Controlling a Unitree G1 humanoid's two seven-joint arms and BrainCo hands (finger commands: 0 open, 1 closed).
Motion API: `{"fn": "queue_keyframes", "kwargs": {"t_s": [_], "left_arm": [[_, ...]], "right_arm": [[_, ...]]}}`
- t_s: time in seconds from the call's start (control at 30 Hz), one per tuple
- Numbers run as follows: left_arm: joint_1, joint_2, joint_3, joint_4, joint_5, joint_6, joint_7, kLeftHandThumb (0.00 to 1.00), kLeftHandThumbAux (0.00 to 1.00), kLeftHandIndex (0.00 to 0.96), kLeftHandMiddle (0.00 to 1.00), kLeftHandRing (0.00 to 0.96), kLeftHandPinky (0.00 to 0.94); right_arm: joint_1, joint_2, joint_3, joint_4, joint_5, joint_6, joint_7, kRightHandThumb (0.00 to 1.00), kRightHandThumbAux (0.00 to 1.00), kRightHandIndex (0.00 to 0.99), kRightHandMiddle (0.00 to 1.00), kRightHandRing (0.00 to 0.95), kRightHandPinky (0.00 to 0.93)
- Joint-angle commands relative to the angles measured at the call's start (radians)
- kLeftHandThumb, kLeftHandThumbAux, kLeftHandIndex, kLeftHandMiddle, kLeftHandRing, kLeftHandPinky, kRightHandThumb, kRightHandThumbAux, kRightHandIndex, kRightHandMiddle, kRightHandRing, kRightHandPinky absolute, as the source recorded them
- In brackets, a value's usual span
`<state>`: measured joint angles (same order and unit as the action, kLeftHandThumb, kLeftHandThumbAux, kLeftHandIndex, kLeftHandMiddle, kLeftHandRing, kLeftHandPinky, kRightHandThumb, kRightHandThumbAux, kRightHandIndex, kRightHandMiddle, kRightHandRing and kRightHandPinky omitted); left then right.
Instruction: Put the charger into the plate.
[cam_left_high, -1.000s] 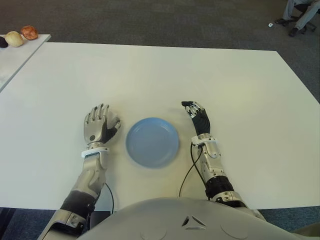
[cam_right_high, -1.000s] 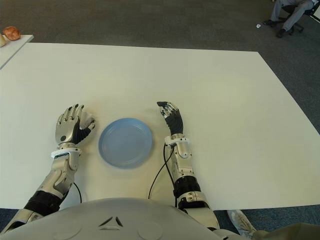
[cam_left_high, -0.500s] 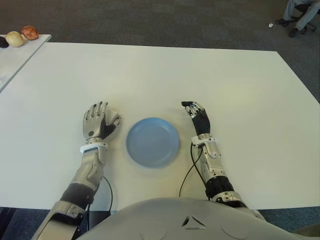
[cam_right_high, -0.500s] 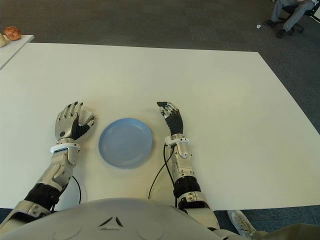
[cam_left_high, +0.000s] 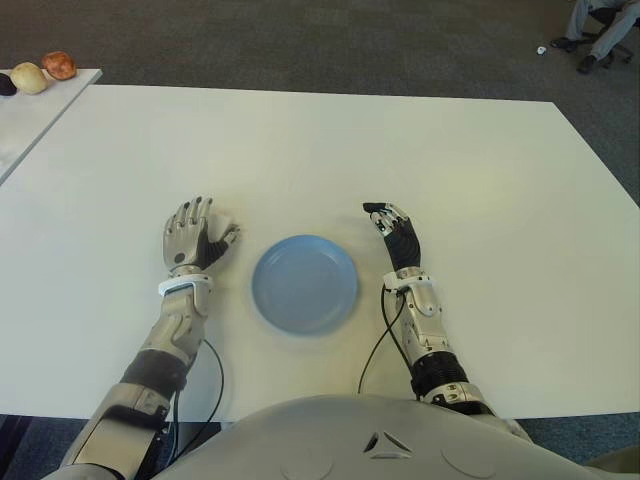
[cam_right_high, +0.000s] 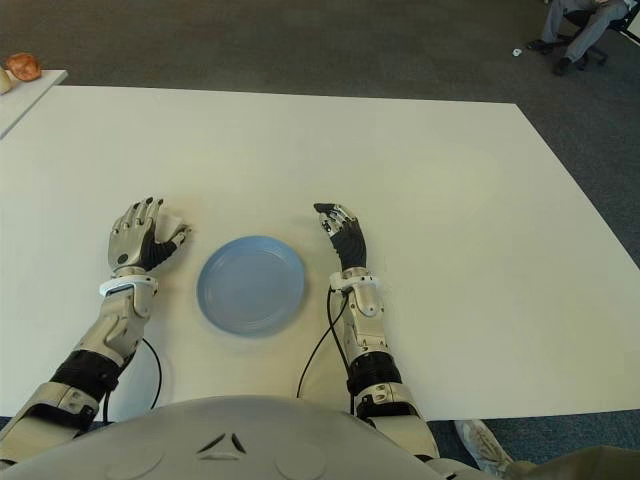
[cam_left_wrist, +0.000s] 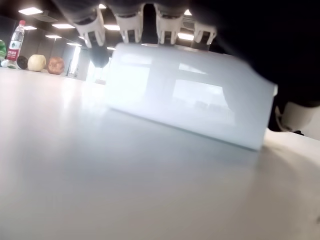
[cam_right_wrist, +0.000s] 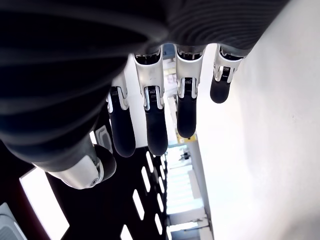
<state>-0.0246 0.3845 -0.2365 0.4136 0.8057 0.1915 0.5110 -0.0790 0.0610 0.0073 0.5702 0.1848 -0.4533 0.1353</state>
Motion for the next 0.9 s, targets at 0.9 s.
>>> {"fn": "queue_keyframes", "kwargs": {"t_s": [0.9], "left_arm": [[-0.01,0.016,0.005,0.121,-0.05,-0.085,0.062,0.125,0.359,0.0,0.0,0.0,0.019]], "right_arm": [[0.084,0.03,-0.025,0.04,0.007,0.092,0.0,0.0,0.629,0.376,0.334,0.223,0.092]]}}
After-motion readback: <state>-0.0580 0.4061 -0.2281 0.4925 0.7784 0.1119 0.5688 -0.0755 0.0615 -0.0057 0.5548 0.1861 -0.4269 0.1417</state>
